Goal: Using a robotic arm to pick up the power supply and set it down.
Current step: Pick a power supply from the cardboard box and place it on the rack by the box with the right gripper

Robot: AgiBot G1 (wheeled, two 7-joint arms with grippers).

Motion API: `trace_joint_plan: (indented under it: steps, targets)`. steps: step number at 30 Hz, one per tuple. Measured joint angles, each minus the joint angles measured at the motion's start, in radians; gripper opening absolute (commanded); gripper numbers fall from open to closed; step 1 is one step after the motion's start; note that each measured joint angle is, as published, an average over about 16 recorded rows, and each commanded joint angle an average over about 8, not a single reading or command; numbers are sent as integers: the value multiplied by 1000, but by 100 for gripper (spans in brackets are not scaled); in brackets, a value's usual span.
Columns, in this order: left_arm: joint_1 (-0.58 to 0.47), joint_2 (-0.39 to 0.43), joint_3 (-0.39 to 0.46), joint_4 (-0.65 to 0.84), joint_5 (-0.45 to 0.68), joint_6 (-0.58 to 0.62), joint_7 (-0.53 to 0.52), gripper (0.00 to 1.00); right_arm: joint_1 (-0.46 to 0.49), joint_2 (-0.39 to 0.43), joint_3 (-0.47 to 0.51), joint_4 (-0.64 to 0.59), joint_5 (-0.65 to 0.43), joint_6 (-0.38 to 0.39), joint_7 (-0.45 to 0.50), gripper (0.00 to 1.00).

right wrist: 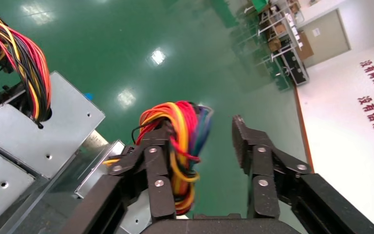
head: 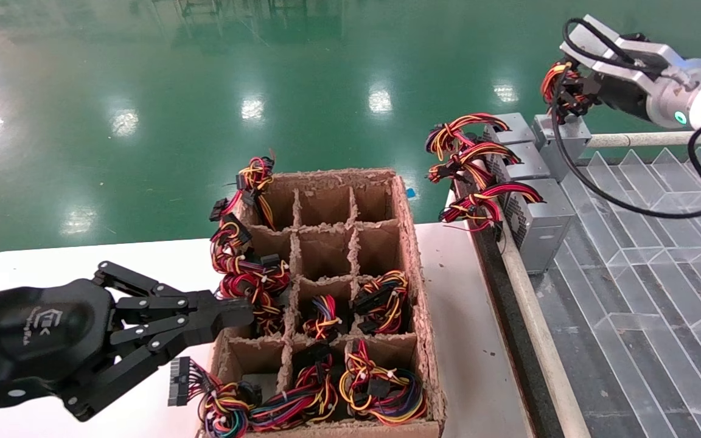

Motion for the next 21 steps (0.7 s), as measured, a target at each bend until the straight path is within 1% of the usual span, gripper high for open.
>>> trace_joint_plan:
  steps: [7, 12, 16, 21]
  targets:
    - [0, 0, 0, 0, 0, 0, 0, 0, 52, -28, -22, -77, -39, 1, 10, 100]
    - [0, 0, 0, 0, 0, 0, 0, 0, 79, -41, -30, -120, -52, -17, 19, 100]
    - [0, 0, 0, 0, 0, 0, 0, 0, 96, -44, -25, -139, -43, -56, 25, 100]
    - [0, 0, 0, 0, 0, 0, 0, 0, 111, -36, -1, -139, -1, -135, 25, 100]
